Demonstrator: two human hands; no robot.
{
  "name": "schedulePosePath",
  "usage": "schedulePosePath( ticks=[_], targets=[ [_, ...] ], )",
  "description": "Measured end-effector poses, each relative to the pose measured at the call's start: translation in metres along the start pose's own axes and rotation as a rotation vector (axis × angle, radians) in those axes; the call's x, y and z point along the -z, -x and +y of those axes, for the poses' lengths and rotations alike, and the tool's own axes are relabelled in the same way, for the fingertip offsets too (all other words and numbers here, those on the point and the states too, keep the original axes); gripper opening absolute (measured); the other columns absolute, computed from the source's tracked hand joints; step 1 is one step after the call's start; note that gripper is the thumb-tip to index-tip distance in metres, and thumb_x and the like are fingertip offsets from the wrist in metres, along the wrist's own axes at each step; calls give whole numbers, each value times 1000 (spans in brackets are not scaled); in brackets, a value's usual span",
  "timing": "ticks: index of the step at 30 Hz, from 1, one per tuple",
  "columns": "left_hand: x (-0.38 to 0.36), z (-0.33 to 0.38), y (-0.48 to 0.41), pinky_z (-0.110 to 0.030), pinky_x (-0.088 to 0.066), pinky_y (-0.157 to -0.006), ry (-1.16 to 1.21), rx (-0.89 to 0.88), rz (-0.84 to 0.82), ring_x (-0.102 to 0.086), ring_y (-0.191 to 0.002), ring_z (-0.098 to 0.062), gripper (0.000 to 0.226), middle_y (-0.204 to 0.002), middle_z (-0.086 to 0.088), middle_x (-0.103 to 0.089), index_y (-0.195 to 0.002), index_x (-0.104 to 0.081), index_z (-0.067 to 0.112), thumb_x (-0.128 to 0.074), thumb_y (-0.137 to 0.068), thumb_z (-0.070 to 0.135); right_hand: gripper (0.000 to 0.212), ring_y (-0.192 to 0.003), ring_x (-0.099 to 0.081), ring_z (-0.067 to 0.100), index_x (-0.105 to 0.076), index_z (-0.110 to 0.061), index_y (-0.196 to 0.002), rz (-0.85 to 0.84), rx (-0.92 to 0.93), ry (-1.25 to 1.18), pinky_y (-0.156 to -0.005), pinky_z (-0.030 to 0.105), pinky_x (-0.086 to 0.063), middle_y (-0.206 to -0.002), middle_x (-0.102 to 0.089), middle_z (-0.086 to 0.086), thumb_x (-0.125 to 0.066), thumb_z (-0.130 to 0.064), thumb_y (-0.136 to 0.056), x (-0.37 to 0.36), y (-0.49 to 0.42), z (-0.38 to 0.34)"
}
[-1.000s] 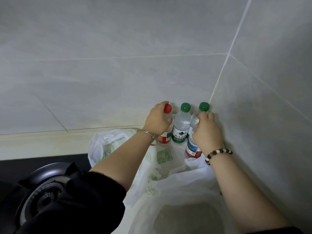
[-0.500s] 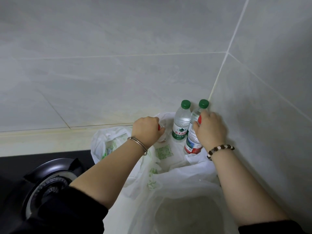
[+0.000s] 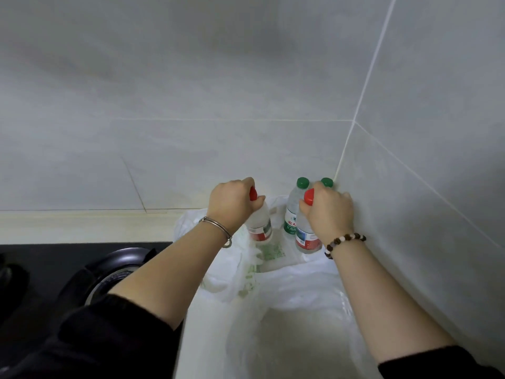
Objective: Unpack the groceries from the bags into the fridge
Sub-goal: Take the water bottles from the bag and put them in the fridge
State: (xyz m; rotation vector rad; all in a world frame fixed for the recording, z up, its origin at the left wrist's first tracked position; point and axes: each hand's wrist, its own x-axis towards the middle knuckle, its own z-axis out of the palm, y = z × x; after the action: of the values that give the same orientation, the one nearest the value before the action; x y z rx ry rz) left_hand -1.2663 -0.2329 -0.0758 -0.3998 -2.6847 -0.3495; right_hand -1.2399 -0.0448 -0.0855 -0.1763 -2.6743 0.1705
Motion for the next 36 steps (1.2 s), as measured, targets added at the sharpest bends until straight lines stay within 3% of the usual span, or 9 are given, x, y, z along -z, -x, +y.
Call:
schedulePosePath(
  ticks=[4,9,15,21,31,36],
  targets=[
    [52,-5,21,-29,-39,-60,41,53,147,-59,-72,-28,29,-76,-6,-65,-87,-61,11,-62,-85,40,30,-73,-54,29,-51,-8,-90,18,54,-134,-60,30,-34,-85,-63,11,-57,-37,-89,37,13,-35],
    [118,-36,63,-29,-42,-61,9,178,233,-58,-69,-28,29,-70,-5,-63,-81,-61,11,-64,-83,40,32,-65,-52,23,-47,-12,-86,14,231,-201,-55,27,-34,-72,-51,0,-56,-43,-89,77,34,-97],
    [190,-89,162,-30,-44,-60,-84,474,308,-59,-71,-28,26,-72,-5,-65,-77,-62,12,-65,-80,38,28,-63,-48,20,-47,-15,-86,12,525,-338,-54,26,-32,-71,-49,-3,-57,-41,-88,113,82,-200],
    [253,-121,310,-29,-38,-51,-211,817,474,-52,-59,-25,26,-58,-5,-56,-66,-56,9,-64,-78,31,28,-64,-50,20,-44,-16,-83,-126,825,-561,-56,27,-34,-72,-53,-2,-58,-39,-88,128,173,-307],
    [357,-91,563,-30,-51,-62,-464,1222,469,-56,-69,-19,26,-73,-1,-62,-83,-60,12,-63,-84,37,25,-73,-45,20,-43,-19,-91,-380,1313,-879,-66,28,-35,-82,-50,-3,-57,-40,-90,205,395,-412],
    [418,-39,677,-17,-38,-57,-602,1332,344,-52,-69,-13,23,-73,1,-58,-82,-56,18,-61,-86,40,28,-79,-50,16,-50,-20,-100,-454,1560,-918,-67,28,-41,-89,-55,-3,-60,-43,-87,271,511,-432]
  ],
)
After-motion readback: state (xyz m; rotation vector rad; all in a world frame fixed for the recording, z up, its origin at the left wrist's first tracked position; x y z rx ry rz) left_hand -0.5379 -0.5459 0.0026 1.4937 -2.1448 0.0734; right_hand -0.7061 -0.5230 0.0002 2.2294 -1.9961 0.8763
